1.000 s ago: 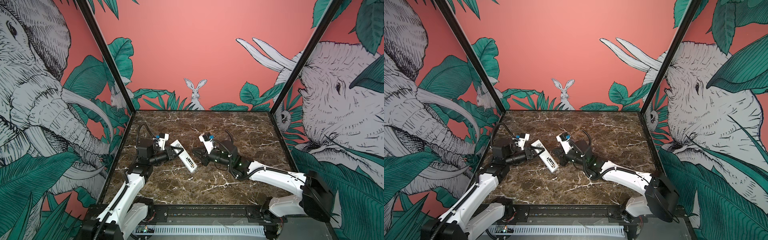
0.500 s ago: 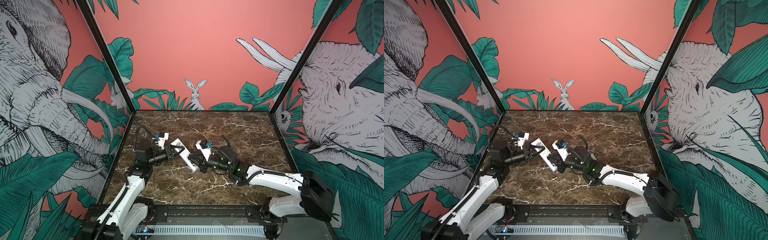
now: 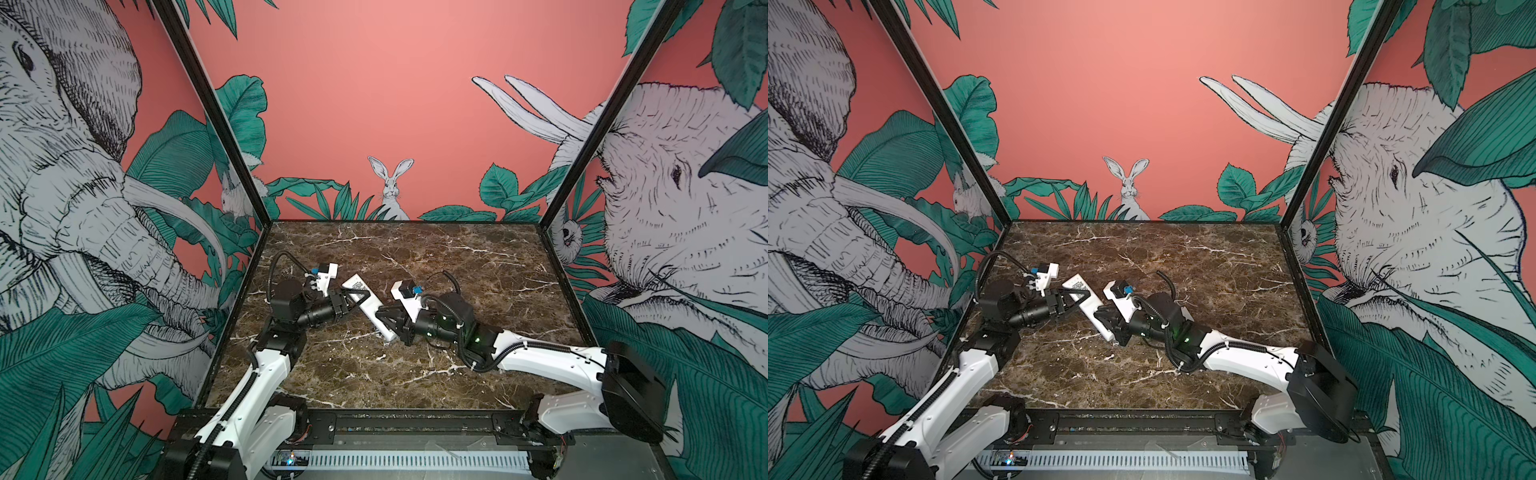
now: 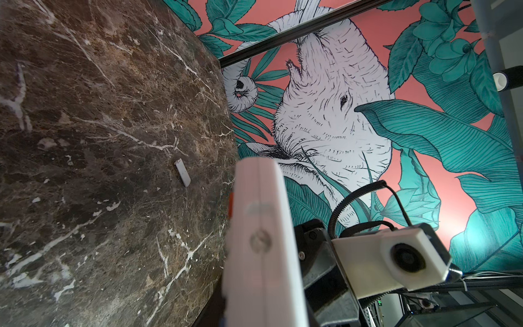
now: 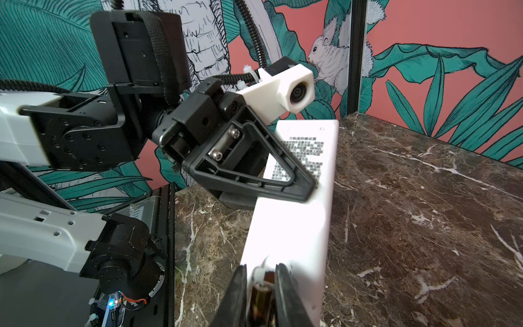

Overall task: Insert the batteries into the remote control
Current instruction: 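Carry the battery with the right gripper to the remote's open compartment, then lower the battery into the compartment beside the first battery with the right gripper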

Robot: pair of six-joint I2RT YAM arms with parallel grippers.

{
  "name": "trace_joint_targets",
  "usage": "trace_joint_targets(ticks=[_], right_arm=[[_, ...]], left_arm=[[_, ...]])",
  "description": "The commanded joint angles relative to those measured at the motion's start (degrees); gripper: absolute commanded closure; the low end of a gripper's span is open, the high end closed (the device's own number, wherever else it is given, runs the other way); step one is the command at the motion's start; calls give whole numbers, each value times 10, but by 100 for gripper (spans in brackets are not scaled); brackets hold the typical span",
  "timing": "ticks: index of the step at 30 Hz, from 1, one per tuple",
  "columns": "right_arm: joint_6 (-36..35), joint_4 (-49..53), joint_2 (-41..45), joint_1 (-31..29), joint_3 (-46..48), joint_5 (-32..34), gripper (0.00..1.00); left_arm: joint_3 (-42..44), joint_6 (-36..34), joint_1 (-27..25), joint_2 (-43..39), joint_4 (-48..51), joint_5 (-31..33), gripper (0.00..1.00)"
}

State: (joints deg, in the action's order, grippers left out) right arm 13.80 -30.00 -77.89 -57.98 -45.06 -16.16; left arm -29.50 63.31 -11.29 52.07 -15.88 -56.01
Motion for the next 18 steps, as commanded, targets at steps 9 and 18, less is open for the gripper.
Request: trace_joint_targets(ticks=[9,18], right_arm=[[29,37,61,2,-13,47,48],[214,291,31,66,-134,6,28]], left_arm=[[12,-27,-2,10,-47,-20,100],[16,-68,-3,8,-61,-46,100]])
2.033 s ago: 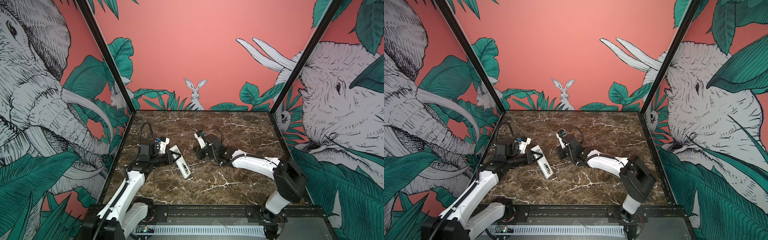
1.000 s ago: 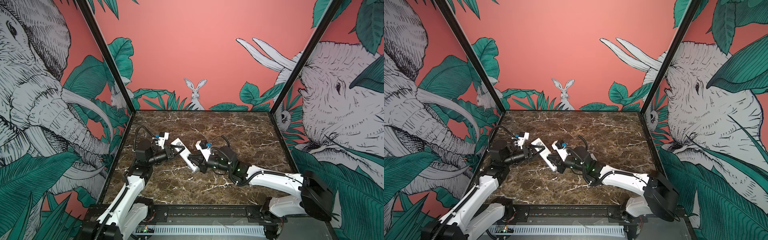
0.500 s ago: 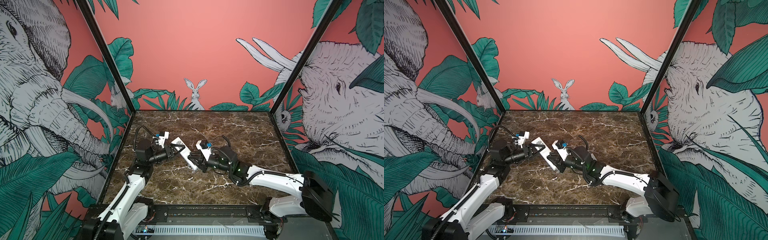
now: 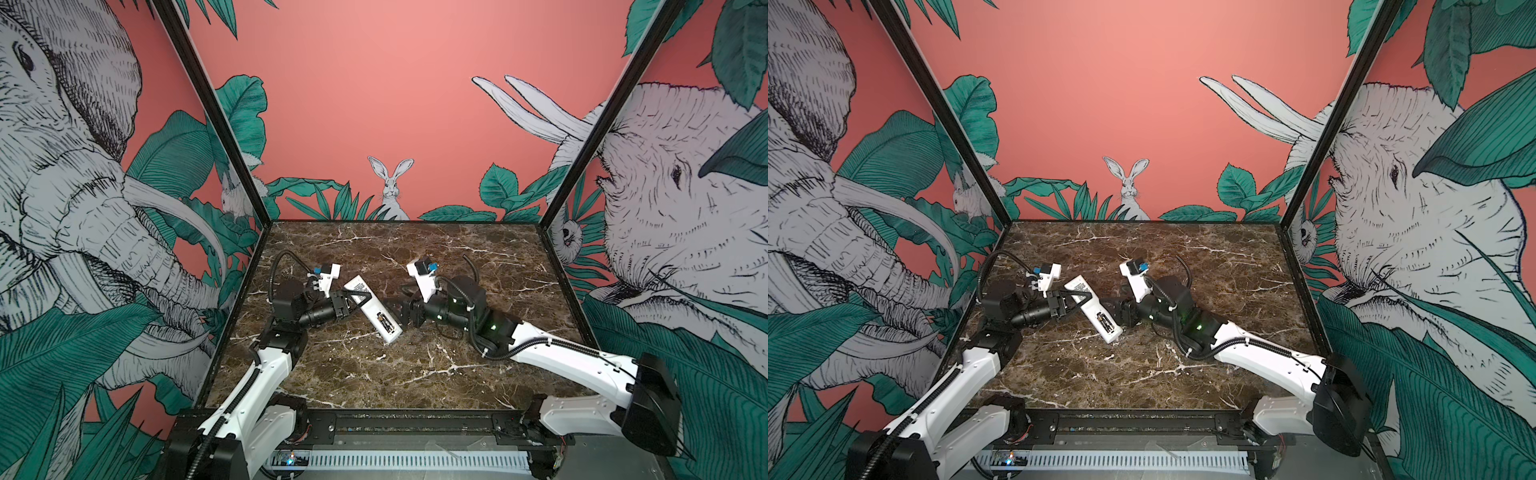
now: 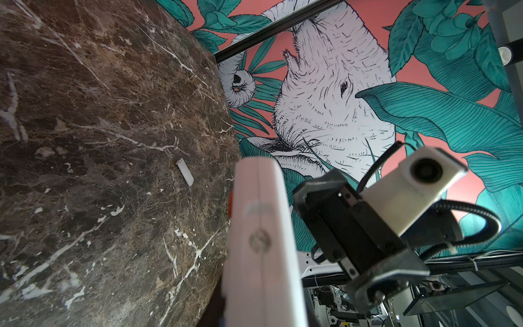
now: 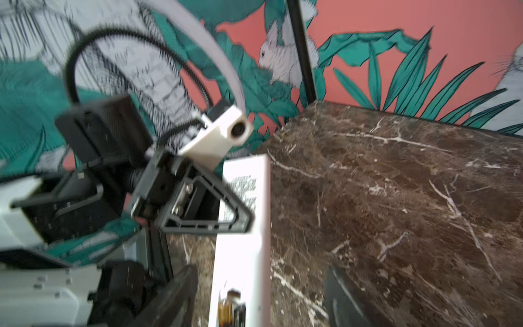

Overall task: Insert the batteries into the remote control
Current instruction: 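Lower the battery into the compartment beside the first battery with the right gripper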

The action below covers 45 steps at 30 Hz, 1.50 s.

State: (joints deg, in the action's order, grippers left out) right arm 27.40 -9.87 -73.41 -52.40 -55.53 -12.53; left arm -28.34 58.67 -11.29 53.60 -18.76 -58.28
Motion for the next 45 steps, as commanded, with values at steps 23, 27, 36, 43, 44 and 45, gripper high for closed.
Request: trace_joint_targets(ticks=[23,27,36,43,44,45], right_arm=[[340,-228,-137,54,73,-294,21],[356,-267,-142,54,90,-298,22],[374,-309,-147,52,100,-309,22],[365,-313,-150,51,118,-311,26],[362,-310,-151,50,119,-312,27],[357,-312,-152,50,120,-312,29]], left_arm=[[0,-28,-3,-21,-40,-38,100],[-1,-30,-3,-22,-36,-37,100],[-1,-29,-3,-25,-31,-32,100],[-6,-24,-3,-25,-30,-29,100],[-7,-22,-3,-25,-30,-30,100],[-9,-21,-4,-25,-30,-30,100]])
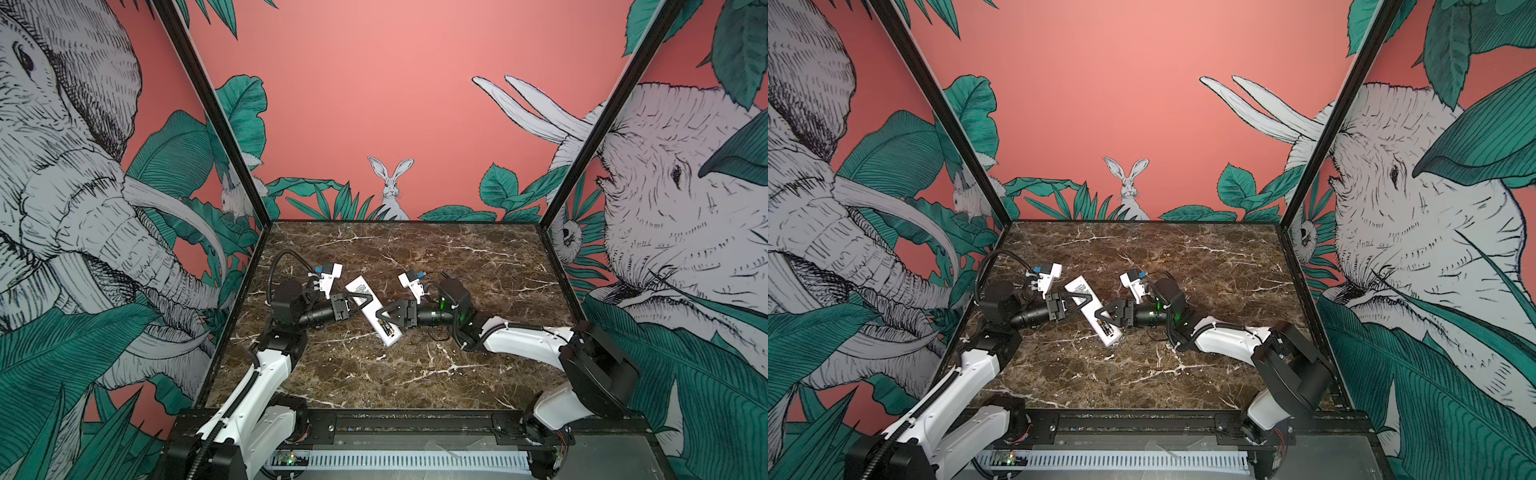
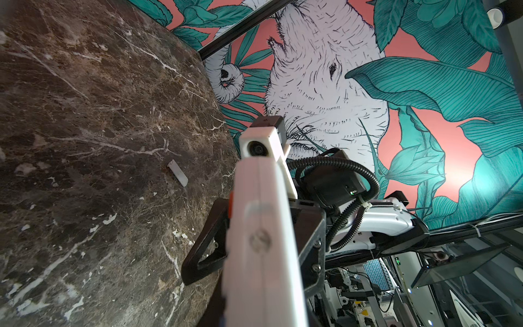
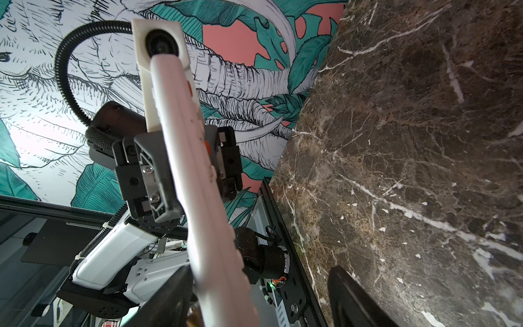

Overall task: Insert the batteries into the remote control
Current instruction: 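Lower the battery into the compartment beside the first battery with the right gripper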

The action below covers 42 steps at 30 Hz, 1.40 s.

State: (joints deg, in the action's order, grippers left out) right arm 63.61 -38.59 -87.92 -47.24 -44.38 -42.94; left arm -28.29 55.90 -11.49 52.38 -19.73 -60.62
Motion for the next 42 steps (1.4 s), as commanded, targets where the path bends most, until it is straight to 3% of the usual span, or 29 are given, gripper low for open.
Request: trace_joint_targets(ticks=[1,10,18,25,32,42], right_arm=[[-7,-24,-8,-2,11,-9,30],[-62,-11,-11,-4,26,12,38],[-89,25,1,1,6,32,29],[-56,5,-11,13,-29,-2,25],[26,-99,-53,11,-21,-49,24],[9,-82,-42,4,5,-58,24]], left_arm=[[-11,7,-1,-12,-18,-8,100],[-15,42,-1,-9,-51,-12,100],[-18,14,-1,-8,-12,-18,100],[-7,4,-1,-4,-6,-18,100],[-3,-5,-1,-4,4,-11,100],[1,-5,-1,2,9,3,100]])
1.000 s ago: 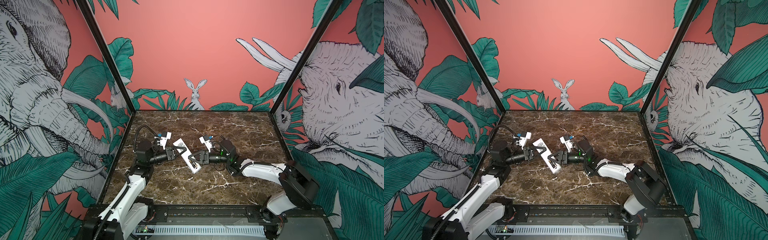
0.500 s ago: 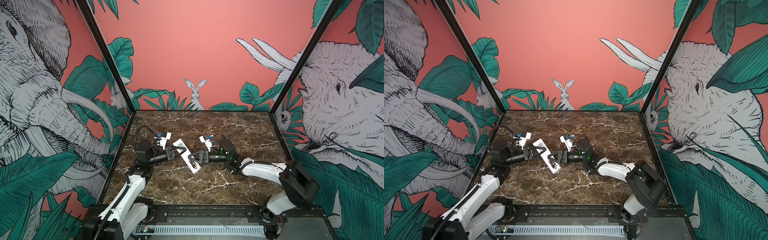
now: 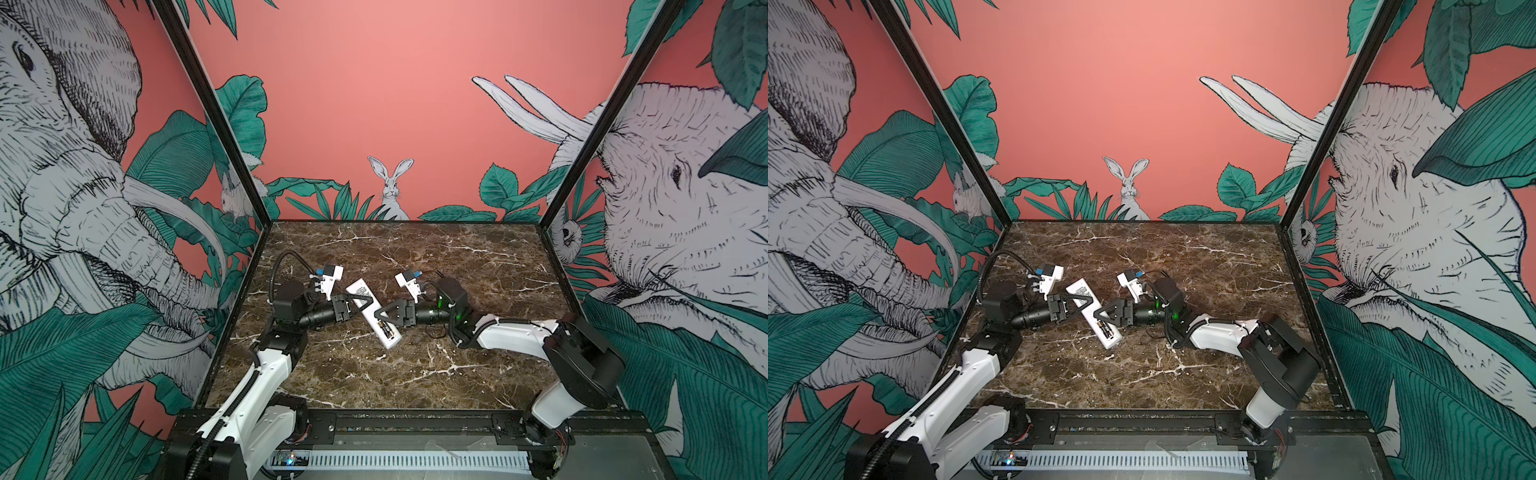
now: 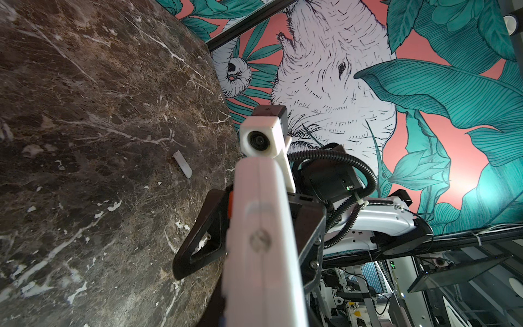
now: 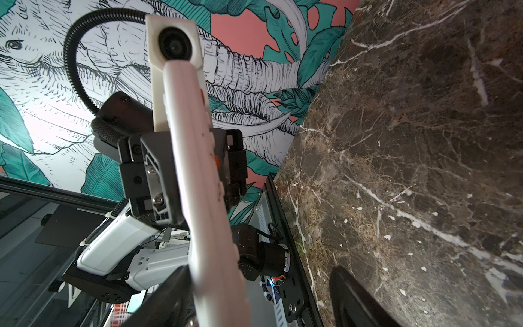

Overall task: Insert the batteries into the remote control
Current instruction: 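Lower the battery into the compartment beside the first battery with the right gripper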

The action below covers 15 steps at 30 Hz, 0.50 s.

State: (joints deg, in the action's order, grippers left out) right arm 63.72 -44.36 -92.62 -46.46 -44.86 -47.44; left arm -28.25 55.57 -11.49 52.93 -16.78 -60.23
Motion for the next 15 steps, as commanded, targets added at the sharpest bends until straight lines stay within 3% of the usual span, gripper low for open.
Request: trace_joint_targets(ticks=[1,10,15], right_arm=[[10,-28,4,-5,11,-15,24],[9,-42,1,-6,24,-18,33],[-24,-22,-2,-7,32,-9,47]], left_arm=[[0,-2,-1,-3,-20,0,100],[-1,1,-1,-6,-16,3,100],[-11,7,-1,-11,-14,1,100]])
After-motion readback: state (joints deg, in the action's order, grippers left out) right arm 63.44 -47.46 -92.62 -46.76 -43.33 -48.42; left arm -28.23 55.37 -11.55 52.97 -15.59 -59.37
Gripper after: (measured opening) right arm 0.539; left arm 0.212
